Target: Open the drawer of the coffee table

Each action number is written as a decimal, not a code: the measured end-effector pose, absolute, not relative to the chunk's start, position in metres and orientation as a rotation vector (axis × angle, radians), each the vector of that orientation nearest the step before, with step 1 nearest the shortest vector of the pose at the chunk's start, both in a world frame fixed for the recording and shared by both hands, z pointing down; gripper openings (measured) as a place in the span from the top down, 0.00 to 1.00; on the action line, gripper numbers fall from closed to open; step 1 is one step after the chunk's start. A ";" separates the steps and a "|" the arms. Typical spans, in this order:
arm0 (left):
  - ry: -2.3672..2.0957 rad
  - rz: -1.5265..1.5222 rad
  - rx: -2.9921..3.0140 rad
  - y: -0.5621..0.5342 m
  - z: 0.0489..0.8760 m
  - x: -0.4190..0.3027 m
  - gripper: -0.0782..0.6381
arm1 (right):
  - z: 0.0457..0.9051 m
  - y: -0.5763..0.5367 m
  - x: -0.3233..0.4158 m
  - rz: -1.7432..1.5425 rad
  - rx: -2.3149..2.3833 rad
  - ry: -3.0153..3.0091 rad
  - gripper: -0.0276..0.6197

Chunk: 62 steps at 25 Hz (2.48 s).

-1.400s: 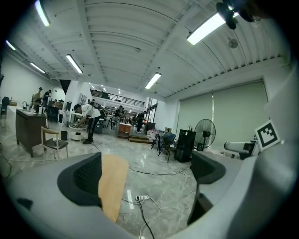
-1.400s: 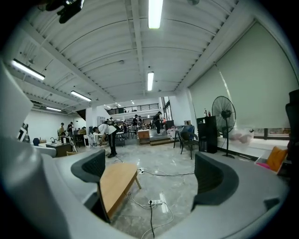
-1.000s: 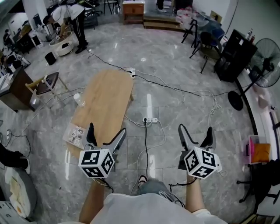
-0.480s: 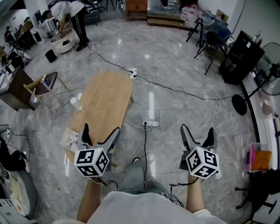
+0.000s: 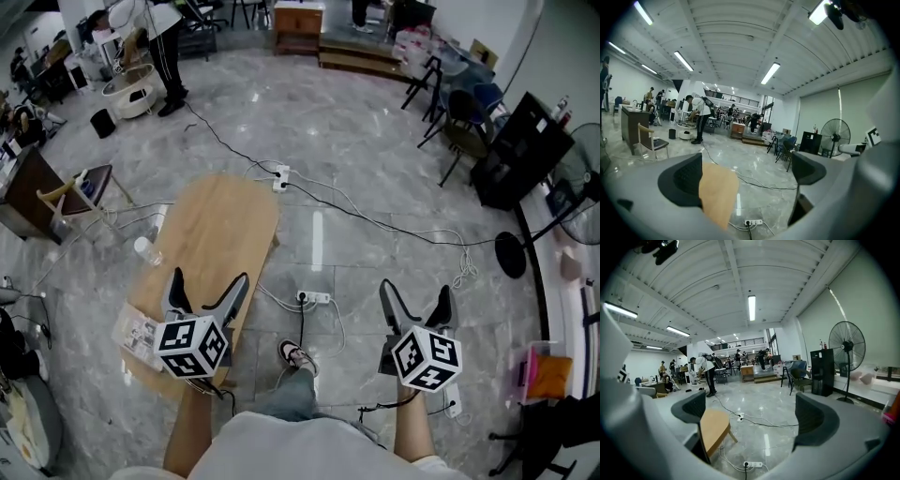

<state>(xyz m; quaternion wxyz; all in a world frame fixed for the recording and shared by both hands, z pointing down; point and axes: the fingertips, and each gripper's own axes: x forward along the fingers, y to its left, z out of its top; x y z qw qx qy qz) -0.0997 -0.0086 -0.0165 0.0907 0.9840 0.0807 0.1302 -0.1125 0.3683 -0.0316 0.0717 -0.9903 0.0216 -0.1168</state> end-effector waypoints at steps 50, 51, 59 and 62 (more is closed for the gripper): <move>-1.369 0.296 2.442 -0.088 0.014 0.031 0.09 | -0.010 -0.011 0.359 -0.523 -2.433 1.937 0.05; -1.377 0.298 2.439 -0.090 0.014 0.023 0.09 | -0.009 -0.014 0.351 -0.527 -2.431 1.951 0.05; -1.378 0.338 2.405 -0.095 0.036 0.006 0.09 | 0.018 -0.006 0.332 -0.601 -2.458 1.964 0.05; -1.340 0.383 2.388 -0.092 0.068 0.015 0.09 | 0.045 0.000 0.333 -0.641 -2.475 1.984 0.05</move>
